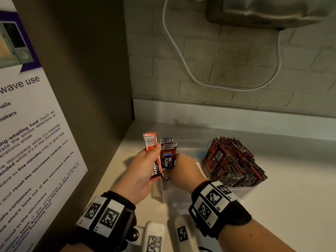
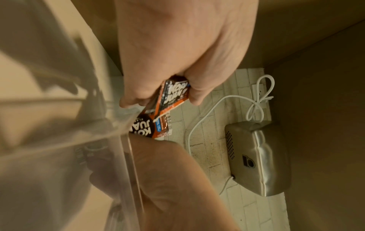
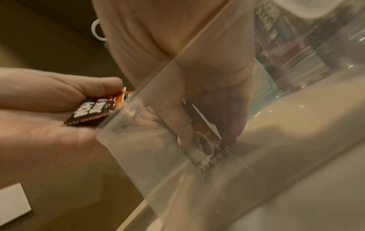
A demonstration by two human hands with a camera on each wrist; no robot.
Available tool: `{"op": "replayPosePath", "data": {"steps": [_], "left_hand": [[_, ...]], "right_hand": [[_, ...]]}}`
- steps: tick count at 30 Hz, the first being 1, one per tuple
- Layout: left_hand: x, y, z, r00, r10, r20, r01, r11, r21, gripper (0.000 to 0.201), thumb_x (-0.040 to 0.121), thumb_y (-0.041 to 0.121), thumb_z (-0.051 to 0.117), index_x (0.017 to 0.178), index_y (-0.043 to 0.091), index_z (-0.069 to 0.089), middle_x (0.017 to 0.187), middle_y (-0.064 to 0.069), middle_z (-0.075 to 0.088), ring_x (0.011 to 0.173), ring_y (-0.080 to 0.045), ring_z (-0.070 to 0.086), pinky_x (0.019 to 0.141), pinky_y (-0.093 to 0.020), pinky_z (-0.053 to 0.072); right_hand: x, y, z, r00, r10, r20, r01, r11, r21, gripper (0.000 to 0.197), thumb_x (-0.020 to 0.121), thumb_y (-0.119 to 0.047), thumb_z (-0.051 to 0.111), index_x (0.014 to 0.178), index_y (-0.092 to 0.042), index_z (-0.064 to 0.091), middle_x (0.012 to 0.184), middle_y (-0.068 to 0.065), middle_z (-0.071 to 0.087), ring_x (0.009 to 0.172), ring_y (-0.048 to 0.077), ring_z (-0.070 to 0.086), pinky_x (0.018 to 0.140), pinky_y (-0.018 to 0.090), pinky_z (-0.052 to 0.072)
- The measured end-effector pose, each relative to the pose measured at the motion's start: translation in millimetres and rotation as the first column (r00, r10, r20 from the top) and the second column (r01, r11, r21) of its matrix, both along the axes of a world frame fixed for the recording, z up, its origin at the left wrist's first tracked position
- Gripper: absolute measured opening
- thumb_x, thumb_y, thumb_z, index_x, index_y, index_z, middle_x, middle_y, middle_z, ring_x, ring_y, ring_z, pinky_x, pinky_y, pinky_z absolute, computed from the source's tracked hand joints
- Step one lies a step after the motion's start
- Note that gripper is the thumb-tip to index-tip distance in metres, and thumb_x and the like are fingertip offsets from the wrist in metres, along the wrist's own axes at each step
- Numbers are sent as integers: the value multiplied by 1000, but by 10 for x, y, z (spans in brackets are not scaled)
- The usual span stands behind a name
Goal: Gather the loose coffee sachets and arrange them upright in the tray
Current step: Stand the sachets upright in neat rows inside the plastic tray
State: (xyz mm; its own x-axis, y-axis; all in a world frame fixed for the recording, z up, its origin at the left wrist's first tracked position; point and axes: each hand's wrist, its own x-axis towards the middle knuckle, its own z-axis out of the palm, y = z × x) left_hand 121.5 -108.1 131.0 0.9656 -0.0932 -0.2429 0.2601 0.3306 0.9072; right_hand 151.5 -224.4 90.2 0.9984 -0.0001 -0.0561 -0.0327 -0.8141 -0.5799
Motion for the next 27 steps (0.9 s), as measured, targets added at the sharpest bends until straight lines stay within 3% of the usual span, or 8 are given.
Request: {"op": "replayPosePath", "data": {"steps": [4, 5, 8, 11, 14, 18, 23, 27], "left_hand": [[9, 93, -15, 999, 21, 27, -20, 999, -37, 12, 98, 23, 50, 102, 18, 60, 70, 9, 74, 62, -3, 69, 56, -21, 53], [16, 115, -6, 999, 41, 34, -40, 998, -44, 11, 98, 23, 51, 103, 21, 60, 73, 11, 74, 65, -1, 69, 59, -20, 53], [54, 185, -4, 988, 151, 42, -149, 988, -40, 22, 94, 24, 58, 115, 19, 63, 108, 1, 71, 101, -12, 65, 90, -33, 50], [80, 251, -19, 975, 215, 52, -212, 976, -54, 19, 93, 22, 56, 105, 14, 69, 89, 0, 65, 80, -12, 62, 72, -27, 49], [76, 260, -12, 977, 207, 53, -203, 976, -73, 24, 95, 25, 49, 96, 11, 69, 70, 1, 57, 59, -10, 53, 58, -25, 45], [36, 195, 15, 986, 132, 103, -121, 987, -107, 25, 97, 25, 50, 99, 10, 70, 68, 0, 59, 56, -10, 58, 49, -23, 49], [-26, 98, 45, 979, 95, 179, -80, 993, -92, 29, 77, 31, 63, 101, 17, 73, 88, -7, 75, 77, -19, 72, 63, -30, 55], [-26, 75, 62, 980, 114, 166, -105, 992, -64, 42, 68, 30, 71, 104, 9, 71, 91, -13, 75, 79, -26, 72, 67, -37, 56]], "right_hand": [[-52, -27, 70, 998, -54, -29, 54, 998, 15, 30, 82, -25, 71, 105, -9, 61, 106, 7, 66, 97, 24, 62, 67, 25, 39], [-72, -34, 100, 997, -67, -27, 67, 998, 14, 33, 81, -27, 72, 105, -9, 59, 106, 6, 65, 97, 23, 61, 67, 25, 38], [-108, -57, 206, 993, -122, -5, 122, 992, 40, 38, 76, -31, 76, 102, -11, 57, 101, 5, 64, 82, 18, 57, 66, 26, 43], [-150, -124, 371, 983, -183, 31, 179, 979, 95, 48, 78, -34, 73, 114, -7, 58, 90, -1, 58, 76, 14, 55, 73, 29, 53], [-202, -203, 552, 963, -209, 168, 163, 955, 248, 52, 81, -32, 67, 127, -10, 56, 104, 1, 65, 88, 14, 61, 79, 27, 53], [-321, -165, 714, 953, -126, 276, -12, 894, 448, 18, 78, -15, 72, 96, -15, 69, 79, -5, 66, 69, 6, 60, 64, 22, 48], [-435, 9, 655, 971, 20, 240, -140, 857, 496, 19, 74, -11, 78, 90, -14, 68, 76, -2, 67, 53, 1, 55, 52, 18, 45], [-449, 73, 613, 984, 18, 177, -121, 798, 590, 21, 78, -6, 76, 93, -13, 63, 70, -2, 62, 52, 11, 60, 48, 23, 50]]}}
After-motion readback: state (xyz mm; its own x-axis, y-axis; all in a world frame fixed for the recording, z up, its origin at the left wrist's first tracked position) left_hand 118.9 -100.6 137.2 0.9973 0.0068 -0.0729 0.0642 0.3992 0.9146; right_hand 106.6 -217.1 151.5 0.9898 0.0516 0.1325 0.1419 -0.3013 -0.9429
